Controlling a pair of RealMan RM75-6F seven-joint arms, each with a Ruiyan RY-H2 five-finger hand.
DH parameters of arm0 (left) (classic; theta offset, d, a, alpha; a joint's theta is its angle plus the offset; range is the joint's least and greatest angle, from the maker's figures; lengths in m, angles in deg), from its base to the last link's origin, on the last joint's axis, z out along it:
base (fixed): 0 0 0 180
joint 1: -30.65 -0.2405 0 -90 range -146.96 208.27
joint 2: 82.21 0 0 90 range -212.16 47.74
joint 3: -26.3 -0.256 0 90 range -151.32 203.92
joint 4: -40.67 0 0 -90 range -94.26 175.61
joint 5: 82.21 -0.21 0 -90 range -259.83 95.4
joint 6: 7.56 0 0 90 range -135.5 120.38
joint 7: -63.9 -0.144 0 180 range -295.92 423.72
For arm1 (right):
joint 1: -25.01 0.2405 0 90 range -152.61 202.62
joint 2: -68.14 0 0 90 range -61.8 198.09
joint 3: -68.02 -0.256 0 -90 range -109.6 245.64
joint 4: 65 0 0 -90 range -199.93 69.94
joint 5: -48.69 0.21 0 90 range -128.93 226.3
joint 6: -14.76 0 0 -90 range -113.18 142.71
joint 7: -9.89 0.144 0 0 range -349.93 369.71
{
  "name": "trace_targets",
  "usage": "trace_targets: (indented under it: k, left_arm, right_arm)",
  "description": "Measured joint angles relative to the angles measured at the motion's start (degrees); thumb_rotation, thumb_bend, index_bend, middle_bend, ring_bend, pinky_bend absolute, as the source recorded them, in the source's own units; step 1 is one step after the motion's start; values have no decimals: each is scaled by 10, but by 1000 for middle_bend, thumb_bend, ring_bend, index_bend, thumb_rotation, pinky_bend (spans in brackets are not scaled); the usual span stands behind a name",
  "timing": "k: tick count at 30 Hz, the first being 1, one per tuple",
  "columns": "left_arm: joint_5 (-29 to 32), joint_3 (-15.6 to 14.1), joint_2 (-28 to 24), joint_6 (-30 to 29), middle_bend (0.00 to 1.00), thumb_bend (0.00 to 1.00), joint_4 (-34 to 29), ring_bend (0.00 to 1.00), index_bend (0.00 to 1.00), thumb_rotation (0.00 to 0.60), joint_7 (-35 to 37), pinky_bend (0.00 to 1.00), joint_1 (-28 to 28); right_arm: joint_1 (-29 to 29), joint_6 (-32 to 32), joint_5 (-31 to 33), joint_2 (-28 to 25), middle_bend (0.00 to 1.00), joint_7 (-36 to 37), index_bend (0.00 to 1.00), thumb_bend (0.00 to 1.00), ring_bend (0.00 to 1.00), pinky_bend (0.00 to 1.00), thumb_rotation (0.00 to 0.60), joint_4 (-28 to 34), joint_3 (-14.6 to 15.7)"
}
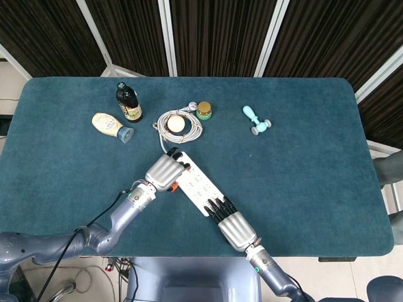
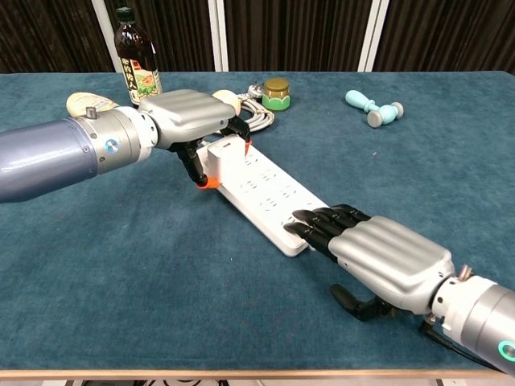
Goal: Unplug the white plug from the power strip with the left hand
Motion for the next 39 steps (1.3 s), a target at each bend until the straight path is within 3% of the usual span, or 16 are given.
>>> trace_targets:
  k: [39]
  left_arm:
    - [-26, 1, -40, -1, 566, 483, -74, 202, 546, 600, -18, 131, 6]
  right_arm:
    - [-5, 3, -9, 6, 18, 7, 4, 599, 20, 0, 600, 5, 13]
